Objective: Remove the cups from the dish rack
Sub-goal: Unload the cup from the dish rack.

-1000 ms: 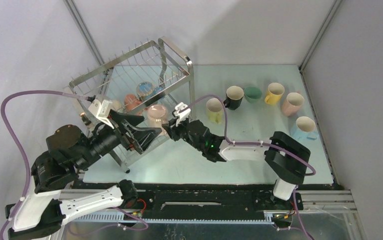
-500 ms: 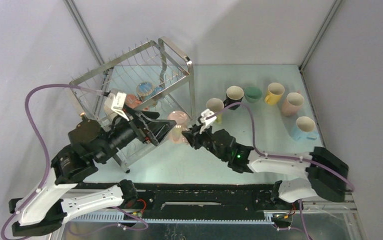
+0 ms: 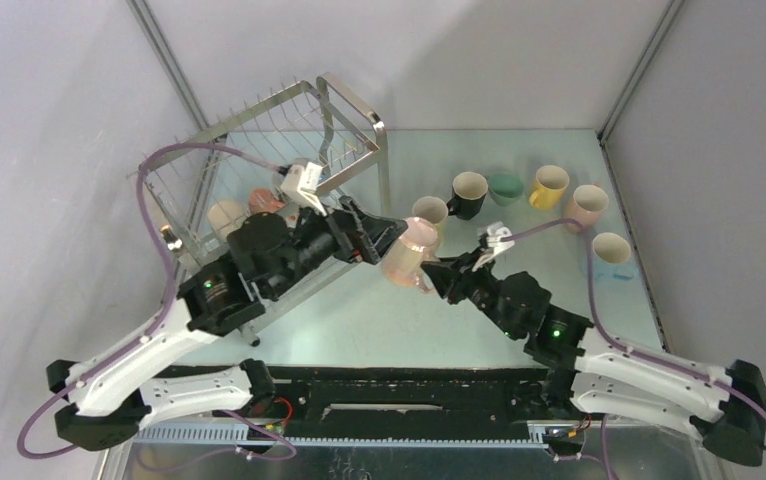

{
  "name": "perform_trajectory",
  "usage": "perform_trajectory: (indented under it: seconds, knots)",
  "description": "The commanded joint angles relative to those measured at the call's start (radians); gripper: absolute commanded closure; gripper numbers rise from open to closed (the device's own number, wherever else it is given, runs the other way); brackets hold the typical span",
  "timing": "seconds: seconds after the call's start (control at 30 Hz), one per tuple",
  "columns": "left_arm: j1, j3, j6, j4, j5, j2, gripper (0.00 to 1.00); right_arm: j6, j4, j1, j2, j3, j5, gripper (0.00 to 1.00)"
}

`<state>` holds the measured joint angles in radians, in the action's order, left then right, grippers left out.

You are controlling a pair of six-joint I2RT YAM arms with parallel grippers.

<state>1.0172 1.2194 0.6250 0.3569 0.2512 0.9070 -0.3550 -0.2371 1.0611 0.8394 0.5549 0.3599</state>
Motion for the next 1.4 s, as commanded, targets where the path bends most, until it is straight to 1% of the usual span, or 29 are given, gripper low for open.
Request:
perform_trajectory:
  seconds: [0.0, 0.17, 0.3, 0.47, 0.67, 1.03, 1.37]
  knots:
    - [0.002, -0.063, 0.080, -0.133, 0.028, 0.038, 0.01, -0.065, 0.022, -0.045, -0.151, 0.008, 0.045, 1.00]
    - [0.001, -0.140, 0.141, -0.239, 0.055, 0.045, 0.01, -0.057, 0.108, -0.083, -0.278, 0.013, 0.053, 1.00]
    - [0.001, -0.205, 0.208, -0.331, 0.044, 0.043, 0.02, -0.075, 0.195, -0.120, -0.343, 0.053, 0.033, 1.00]
    - [0.000, -0.288, 0.304, -0.477, 0.016, 0.049, 0.03, -0.079, 0.276, -0.133, -0.365, 0.141, 0.014, 1.00]
    - [0.000, -0.339, 0.401, -0.581, -0.003, 0.056, 0.03, -0.077, 0.330, -0.135, -0.354, 0.265, 0.010, 1.00]
    - [-0.006, -0.399, 0.541, -0.688, -0.052, 0.063, 0.02, -0.097, 0.311, -0.134, -0.328, 0.369, -0.008, 1.00]
    - [-0.014, -0.412, 0.640, -0.852, -0.155, 0.119, 0.03, -0.143, 0.258, -0.136, -0.316, 0.407, -0.052, 1.00]
